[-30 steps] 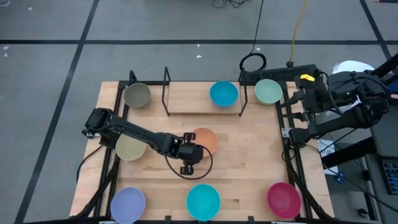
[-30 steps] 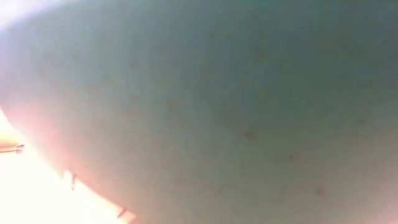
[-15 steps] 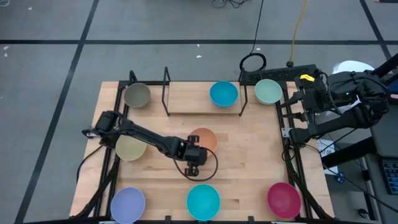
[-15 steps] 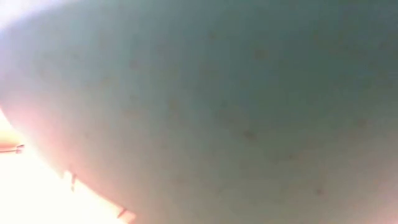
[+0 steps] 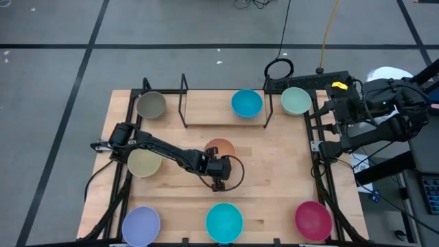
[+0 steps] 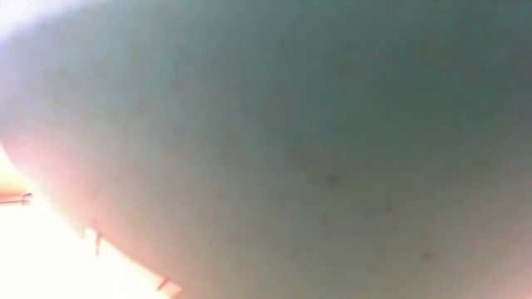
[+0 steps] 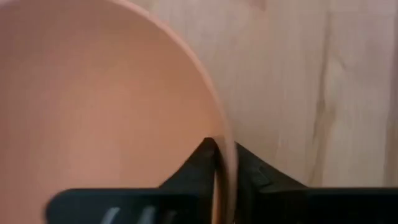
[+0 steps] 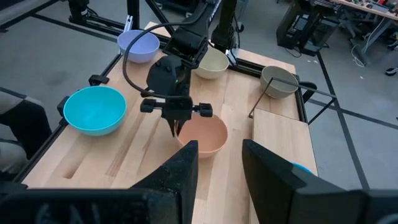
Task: Place and stack bowls onto a shelf
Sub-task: Put the orange bowl on the shelf
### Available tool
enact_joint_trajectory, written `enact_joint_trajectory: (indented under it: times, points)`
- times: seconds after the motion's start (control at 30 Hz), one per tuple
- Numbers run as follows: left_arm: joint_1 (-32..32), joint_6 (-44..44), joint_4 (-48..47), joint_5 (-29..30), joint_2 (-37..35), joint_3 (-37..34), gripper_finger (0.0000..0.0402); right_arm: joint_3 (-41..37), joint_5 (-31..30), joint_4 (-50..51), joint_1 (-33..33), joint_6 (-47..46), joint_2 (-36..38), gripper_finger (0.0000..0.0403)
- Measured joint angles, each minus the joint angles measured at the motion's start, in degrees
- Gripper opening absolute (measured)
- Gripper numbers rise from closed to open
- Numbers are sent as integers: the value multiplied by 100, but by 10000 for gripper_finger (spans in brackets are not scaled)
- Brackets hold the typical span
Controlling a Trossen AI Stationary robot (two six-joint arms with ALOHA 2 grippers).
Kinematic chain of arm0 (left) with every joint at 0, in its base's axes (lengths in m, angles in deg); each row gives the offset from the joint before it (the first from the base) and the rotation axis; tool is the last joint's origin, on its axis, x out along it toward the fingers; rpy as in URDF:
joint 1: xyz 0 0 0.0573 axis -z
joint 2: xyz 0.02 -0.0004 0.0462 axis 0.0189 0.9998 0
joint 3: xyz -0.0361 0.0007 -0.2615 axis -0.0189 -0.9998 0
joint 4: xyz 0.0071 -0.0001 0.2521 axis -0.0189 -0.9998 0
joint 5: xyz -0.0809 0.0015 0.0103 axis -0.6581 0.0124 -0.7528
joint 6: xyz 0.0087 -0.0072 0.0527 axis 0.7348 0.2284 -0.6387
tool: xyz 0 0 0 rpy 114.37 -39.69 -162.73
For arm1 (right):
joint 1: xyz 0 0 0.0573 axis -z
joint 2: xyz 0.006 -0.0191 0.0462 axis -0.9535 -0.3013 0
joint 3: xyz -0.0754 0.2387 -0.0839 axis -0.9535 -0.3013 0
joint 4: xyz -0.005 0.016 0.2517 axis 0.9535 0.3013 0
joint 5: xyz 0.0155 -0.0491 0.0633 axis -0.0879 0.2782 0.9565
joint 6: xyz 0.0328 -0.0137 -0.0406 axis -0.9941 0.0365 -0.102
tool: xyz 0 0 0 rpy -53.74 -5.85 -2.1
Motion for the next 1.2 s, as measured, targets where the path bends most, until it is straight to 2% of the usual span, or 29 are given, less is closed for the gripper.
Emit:
enact_joint_trajectory:
  times: [0.23, 0.63, 0.97, 1.2]
  points:
    - [-7, 522, 1, 178, -108, 2, 11, 0, -1, 0, 0, -1, 0, 116]
    - [-256, 142, -556, 667, -951, 486, 11, 0, 0, 0, 0, -1, 0, 116]
    - [-1082, -372, -1217, 807, -1139, 1041, 11, 0, 1, -1, 0, -2, 0, 116]
    - [-1881, -356, -1675, 343, -1134, 1121, 11, 0, 2, 0, 2, -3, 0, 116]
